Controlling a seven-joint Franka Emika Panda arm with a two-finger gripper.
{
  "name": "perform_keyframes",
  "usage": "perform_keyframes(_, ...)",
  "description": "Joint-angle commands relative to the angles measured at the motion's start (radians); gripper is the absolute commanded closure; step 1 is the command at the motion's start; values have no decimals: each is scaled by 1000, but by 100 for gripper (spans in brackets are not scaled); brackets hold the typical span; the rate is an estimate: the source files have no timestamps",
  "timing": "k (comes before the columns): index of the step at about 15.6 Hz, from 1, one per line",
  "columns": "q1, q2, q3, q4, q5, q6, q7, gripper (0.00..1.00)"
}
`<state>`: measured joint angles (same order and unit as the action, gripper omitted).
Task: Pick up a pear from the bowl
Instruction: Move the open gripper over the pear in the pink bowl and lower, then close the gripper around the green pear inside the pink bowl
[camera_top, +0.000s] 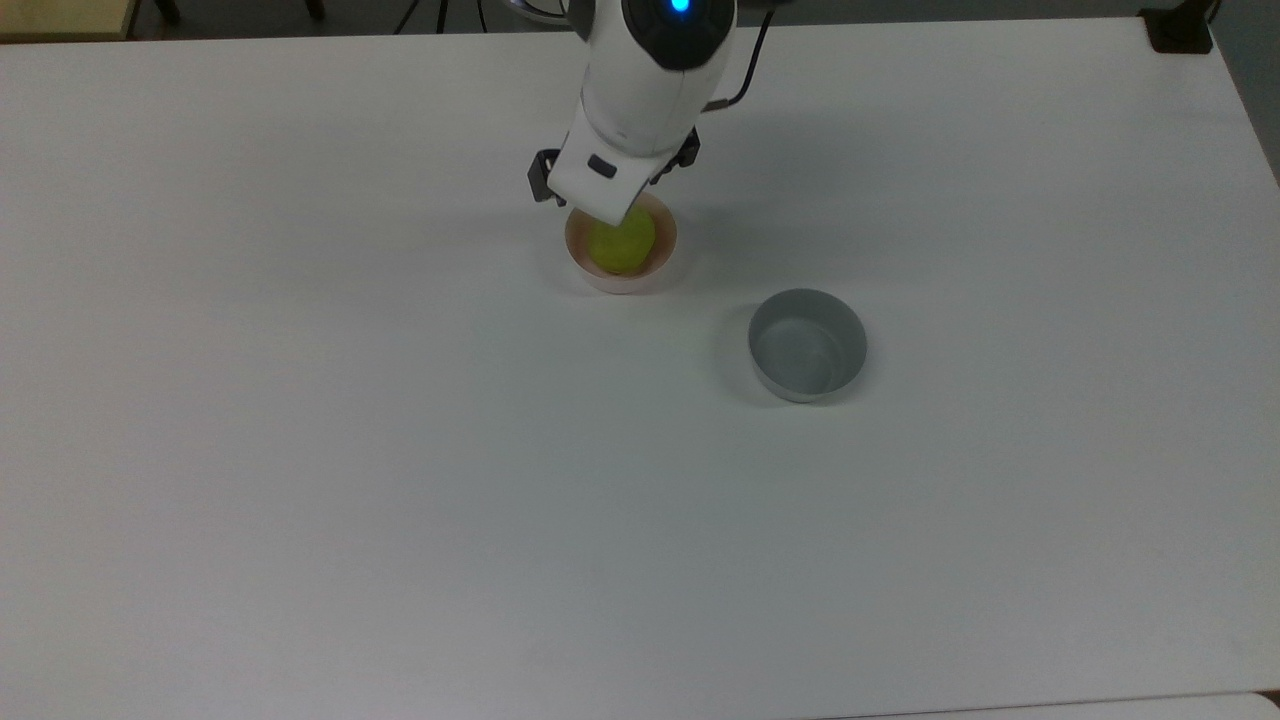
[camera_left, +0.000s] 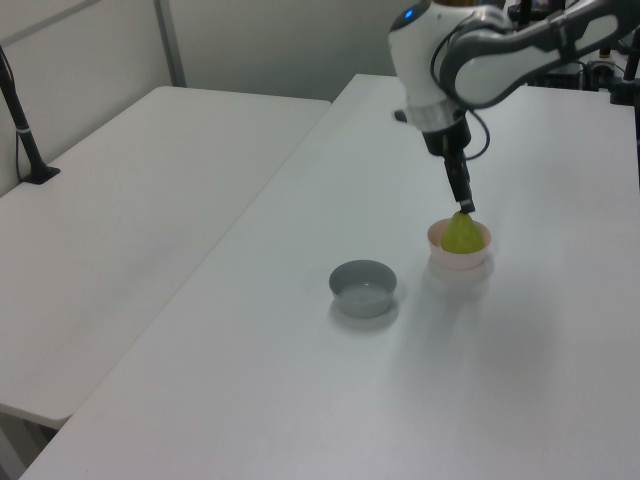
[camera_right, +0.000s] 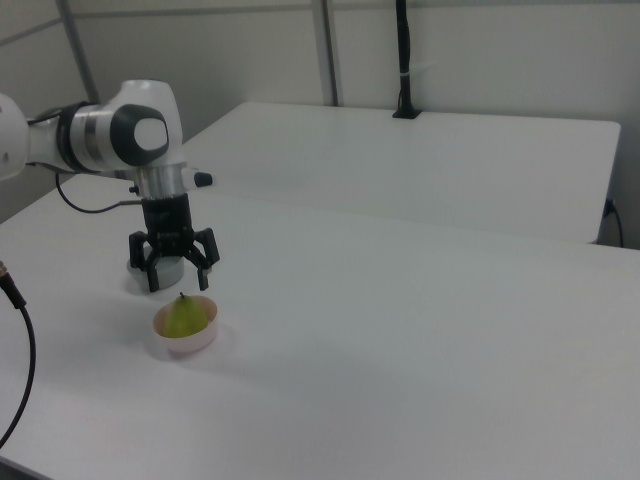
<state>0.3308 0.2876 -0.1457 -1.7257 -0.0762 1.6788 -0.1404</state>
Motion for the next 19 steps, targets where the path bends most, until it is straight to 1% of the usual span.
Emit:
perform_keyframes(1, 17, 31, -3, 5, -40, 25, -34, 0)
perform_keyframes(3, 17, 47, -3, 3, -43, 33, -34, 0)
perform_keyframes(11, 42, 108, -2, -3, -70, 38, -36, 10)
perform_keyframes(13, 47, 110, -2, -18, -71, 73, -34, 10)
perform_keyframes(15, 47, 111, 3, -26, -71, 93, -34, 14)
perform_keyframes(17, 47, 113, 3, -26, -82, 95, -34, 24)
perform_keyframes(19, 47, 111, 5, -26, -82, 95, -34, 36)
